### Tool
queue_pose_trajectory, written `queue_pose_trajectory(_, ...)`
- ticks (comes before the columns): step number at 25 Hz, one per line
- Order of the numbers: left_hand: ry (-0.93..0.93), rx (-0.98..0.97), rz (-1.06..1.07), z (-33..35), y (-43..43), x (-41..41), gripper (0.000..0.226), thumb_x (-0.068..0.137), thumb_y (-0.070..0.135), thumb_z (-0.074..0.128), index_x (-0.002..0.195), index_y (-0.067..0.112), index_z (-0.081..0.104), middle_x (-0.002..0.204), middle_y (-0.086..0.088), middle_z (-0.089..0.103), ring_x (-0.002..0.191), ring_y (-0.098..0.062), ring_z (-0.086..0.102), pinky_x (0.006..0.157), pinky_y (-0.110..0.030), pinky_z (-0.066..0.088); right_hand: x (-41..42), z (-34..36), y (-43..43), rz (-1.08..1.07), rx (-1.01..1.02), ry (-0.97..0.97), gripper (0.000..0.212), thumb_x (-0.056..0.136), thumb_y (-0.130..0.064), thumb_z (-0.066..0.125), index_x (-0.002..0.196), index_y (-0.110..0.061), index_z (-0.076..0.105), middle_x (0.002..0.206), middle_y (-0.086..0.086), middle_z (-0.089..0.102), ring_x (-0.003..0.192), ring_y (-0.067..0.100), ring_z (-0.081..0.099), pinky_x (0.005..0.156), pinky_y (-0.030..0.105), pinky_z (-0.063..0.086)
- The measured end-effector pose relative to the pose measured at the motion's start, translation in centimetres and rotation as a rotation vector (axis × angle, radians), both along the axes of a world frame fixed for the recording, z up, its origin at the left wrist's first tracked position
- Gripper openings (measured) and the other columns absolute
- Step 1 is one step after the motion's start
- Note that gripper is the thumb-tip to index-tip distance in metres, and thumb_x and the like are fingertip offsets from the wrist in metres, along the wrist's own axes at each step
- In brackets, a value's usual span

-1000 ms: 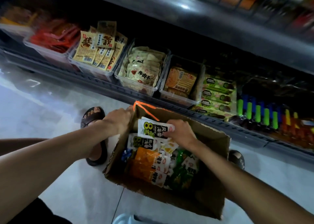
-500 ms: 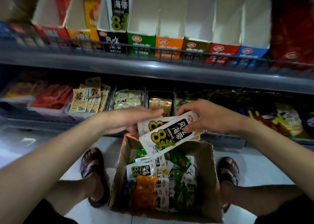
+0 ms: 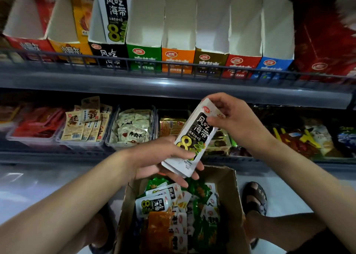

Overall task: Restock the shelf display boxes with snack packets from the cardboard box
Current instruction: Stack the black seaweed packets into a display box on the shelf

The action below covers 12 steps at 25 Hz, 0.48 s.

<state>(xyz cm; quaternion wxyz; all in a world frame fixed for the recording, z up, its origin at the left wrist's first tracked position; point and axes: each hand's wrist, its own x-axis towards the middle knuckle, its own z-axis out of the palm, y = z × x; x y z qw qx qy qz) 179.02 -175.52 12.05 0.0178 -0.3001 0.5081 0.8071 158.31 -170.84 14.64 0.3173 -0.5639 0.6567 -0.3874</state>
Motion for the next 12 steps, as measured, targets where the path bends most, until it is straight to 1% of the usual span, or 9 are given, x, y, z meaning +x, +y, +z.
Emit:
queue_pose_trajectory(1, -0.025, -0.071, 0.049, -0.2, 0.0, -0.2, 0.036, 0.096, 0.013, 0.056, 0.131, 0.012, 0.048, 0.110, -0.018, 0.070, 0.101, -0.033, 0.068, 0.080, -0.048, 0.058, 0.0, -0.4, -0.1, -0.038, -0.004, 0.017, 0.031, 0.090, -0.008, 0.067, 0.115, -0.026, 0.062, 0.104, -0.007, 0.068, 0.099, 0.007, 0.064, 0.089, 0.040, 0.056)
queue_pose_trajectory(3, -0.065, -0.178, 0.122, -0.5, 0.2, -0.4, 0.038, 0.095, 0.015, 0.059, 0.131, 0.017, 0.047, 0.105, -0.010, 0.073, 0.098, -0.026, 0.070, 0.079, -0.047, 0.059, 0.4, -0.9, 0.1, -0.077, 0.015, -0.028, 0.026, 0.096, -0.026, 0.061, 0.121, -0.031, 0.058, 0.113, -0.007, 0.065, 0.103, 0.008, 0.063, 0.091, 0.037, 0.054)
queue_pose_trajectory(5, -0.093, -0.225, 0.168, -0.8, 0.5, -0.7, 0.039, 0.095, 0.015, 0.060, 0.131, 0.019, 0.046, 0.104, -0.005, 0.074, 0.096, -0.022, 0.071, 0.078, -0.044, 0.060, 1.2, -1.0, 0.6, -0.084, 0.049, -0.096, 0.029, 0.098, -0.041, 0.053, 0.126, -0.035, 0.054, 0.119, -0.006, 0.062, 0.108, 0.009, 0.061, 0.091, 0.033, 0.053)
queue_pose_trajectory(7, -0.110, -0.244, 0.176, -0.9, 0.8, -1.1, 0.039, 0.096, 0.011, 0.059, 0.131, 0.019, 0.046, 0.104, -0.004, 0.073, 0.096, -0.021, 0.071, 0.076, -0.041, 0.060, 2.2, -1.1, 1.1, -0.097, 0.051, -0.145, 0.032, 0.098, -0.046, 0.049, 0.128, -0.038, 0.051, 0.123, -0.005, 0.056, 0.109, 0.006, 0.058, 0.088, 0.026, 0.050)
queue_pose_trajectory(9, -0.119, -0.269, 0.172, -1.0, 1.0, -1.4, 0.040, 0.095, 0.007, 0.057, 0.132, 0.019, 0.046, 0.104, -0.004, 0.073, 0.097, -0.021, 0.070, 0.074, -0.037, 0.060, 3.1, -1.0, 1.3, -0.113, 0.030, -0.151, 0.034, 0.097, -0.047, 0.048, 0.131, -0.038, 0.048, 0.125, -0.007, 0.048, 0.109, 0.001, 0.052, 0.083, 0.016, 0.045)
queue_pose_trajectory(10, -0.127, -0.287, 0.175, -1.0, 1.1, -1.5, 0.042, 0.095, 0.006, 0.057, 0.133, 0.019, 0.046, 0.104, -0.005, 0.072, 0.097, -0.021, 0.069, 0.072, -0.035, 0.060, 3.6, -0.9, 1.5, -0.120, 0.016, -0.160, 0.035, 0.097, -0.047, 0.049, 0.130, -0.038, 0.047, 0.125, -0.008, 0.044, 0.109, 0.000, 0.050, 0.083, 0.014, 0.043)
queue_pose_trajectory(12, -0.150, -0.316, 0.186, -1.0, 1.2, -1.7, 0.043, 0.096, 0.007, 0.057, 0.136, 0.018, 0.045, 0.103, -0.005, 0.071, 0.094, -0.021, 0.069, 0.068, -0.032, 0.060, 4.1, -1.0, 1.7, -0.145, -0.003, -0.189, 0.032, 0.096, -0.048, 0.050, 0.125, -0.035, 0.047, 0.123, -0.006, 0.041, 0.112, 0.003, 0.047, 0.085, 0.015, 0.040)
